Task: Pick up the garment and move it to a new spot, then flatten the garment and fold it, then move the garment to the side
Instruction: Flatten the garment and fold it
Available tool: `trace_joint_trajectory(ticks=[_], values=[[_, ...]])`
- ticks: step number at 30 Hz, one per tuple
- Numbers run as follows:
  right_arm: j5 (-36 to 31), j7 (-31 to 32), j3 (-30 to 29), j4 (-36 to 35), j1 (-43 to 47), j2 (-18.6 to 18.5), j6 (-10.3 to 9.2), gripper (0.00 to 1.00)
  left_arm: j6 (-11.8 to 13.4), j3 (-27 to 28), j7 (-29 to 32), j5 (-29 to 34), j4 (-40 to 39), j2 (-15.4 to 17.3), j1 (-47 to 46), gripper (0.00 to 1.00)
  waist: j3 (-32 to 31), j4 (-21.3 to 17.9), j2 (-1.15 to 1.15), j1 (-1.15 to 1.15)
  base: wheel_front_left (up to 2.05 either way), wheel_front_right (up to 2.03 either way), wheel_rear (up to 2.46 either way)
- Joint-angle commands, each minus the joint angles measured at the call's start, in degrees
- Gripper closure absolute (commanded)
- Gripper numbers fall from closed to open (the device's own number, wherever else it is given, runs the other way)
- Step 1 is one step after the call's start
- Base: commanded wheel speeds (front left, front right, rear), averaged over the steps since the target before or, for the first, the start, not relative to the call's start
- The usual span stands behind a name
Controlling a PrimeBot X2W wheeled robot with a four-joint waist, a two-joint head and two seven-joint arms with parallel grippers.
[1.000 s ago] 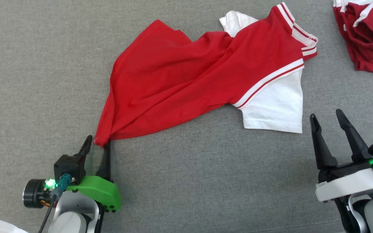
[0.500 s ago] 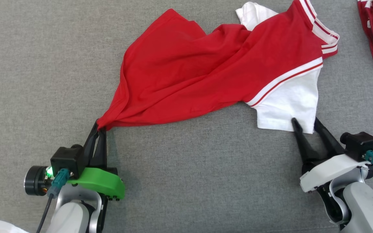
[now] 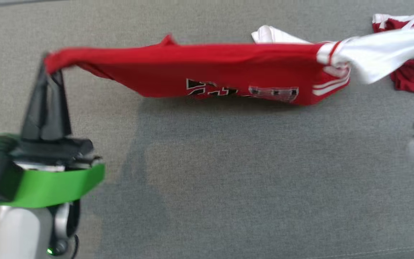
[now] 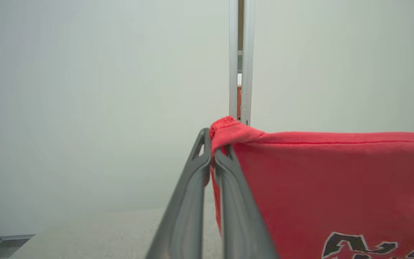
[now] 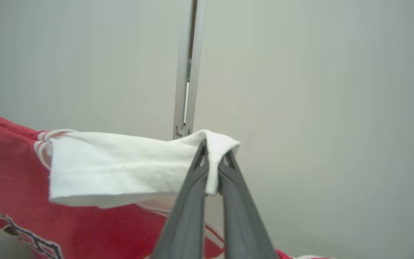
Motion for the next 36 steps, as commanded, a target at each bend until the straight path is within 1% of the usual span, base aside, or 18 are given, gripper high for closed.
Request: trace_joint_trajectory(ticks=[1, 5, 9, 12, 14, 18, 20, 22, 24, 27, 29, 32, 34, 36], values=[[-1.0, 1.0, -1.8, -2.9, -1.9, -1.1, -0.02, 1.0, 0.3, 1.1, 0.2, 0.9, -2.4, 1.2, -2.5, 1.0, -2.6, -0.7, 0.0, 0.0, 0.0, 0.0, 0.0], [-2.0, 4.6, -7.0, -11.8, -8.5, -5.3, -0.03, 1.0, 0.4, 3.8, 2.2, 2.0, -9.3, 3.5, -9.8, 1.0, -4.8, -0.9, 0.0, 0.0, 0.0, 0.0, 0.0], [0.0, 8.3, -9.1, -16.3, -15.6, -9.4, -0.03, 1.0, -0.4, 5.1, 5.4, 2.4, -14.1, 5.5, -16.8, 1.0, -6.1, -1.2, 0.0, 0.0, 0.0, 0.0, 0.0], [2.4, 11.3, -8.8, -16.9, -20.1, -12.0, -0.03, 1.0, -0.8, 5.2, 8.3, 2.0, -15.5, 6.4, -21.4, 1.0, -6.3, -1.3, 0.0, 0.0, 0.0, 0.0, 0.0], [3.8, 12.6, -8.1, -15.9, -22.0, -13.1, -0.03, 1.0, -1.3, 4.8, 9.7, 1.7, -15.4, 6.6, -23.6, 1.0, -5.9, -1.3, 0.0, 0.0, 0.0, 0.0, 0.0], [7.1, 13.9, -5.9, -12.1, -25.1, -14.3, -0.03, 1.0, -1.9, 3.5, 10.9, 0.0, -11.7, 5.4, -27.0, 1.0, -4.0, -1.0, 0.0, 0.0, 0.0, 0.0, 0.0], [9.1, 13.8, -3.6, -8.8, -26.9, -14.7, -0.03, 1.0, -2.6, 2.6, 10.3, -1.4, -8.1, 4.4, -29.3, 1.0, -2.5, -0.8, 0.0, 0.0, 0.0, 0.0, 0.0], [10.6, 13.0, -0.8, -4.7, -29.7, -14.8, -0.03, 1.0, -3.7, 1.6, 9.5, -2.8, -2.4, 3.2, -32.2, 1.0, -0.9, -0.6, 0.0, 0.0, 0.0, 0.0, 0.0], [11.9, 12.0, 2.5, -0.1, -33.9, -14.4, -0.03, 1.0, -4.9, 0.4, 8.2, -3.6, 4.3, 1.6, -35.9, 1.0, 0.7, -0.4, 0.0, 0.0, 0.0, 0.0, 0.0], [12.9, 10.3, 7.6, 7.9, -42.0, -13.2, -0.03, 1.0, -6.6, -0.3, 4.3, -4.6, 16.2, -0.8, -43.7, 1.0, 2.3, -0.2, 0.0, 0.0, 0.0, 0.0, 0.0], [13.4, 9.0, 10.7, 13.0, -48.1, -11.8, -0.03, 1.0, -7.5, -0.1, 1.3, -4.9, 24.1, -2.1, -49.2, 1.0, 3.0, -0.1, 0.0, 0.0, 0.0, 0.0, 0.0], [13.8, 7.0, 14.8, 20.9, -55.2, -9.1, -0.03, 1.0, -8.2, 0.9, -2.5, -5.2, 34.8, -3.1, -55.8, 1.0, 3.1, -0.8, 0.0, 0.0, 0.0, 0.0, 0.0], [14.1, 6.4, 18.1, 26.3, -59.3, -7.2, -0.03, 1.0, -8.6, 1.1, -3.5, -5.4, 41.5, -3.2, -59.5, 1.0, 3.4, -1.6, 0.0, 0.0, 0.0, 0.0, 0.0], [14.3, 5.5, 21.0, 31.8, -61.5, -5.3, -0.03, 1.0, -8.9, 0.9, -3.3, -5.5, 48.5, -3.4, -61.0, 1.0, 3.5, -2.1, 0.0, 0.0, 0.0, 0.0, 0.0]])
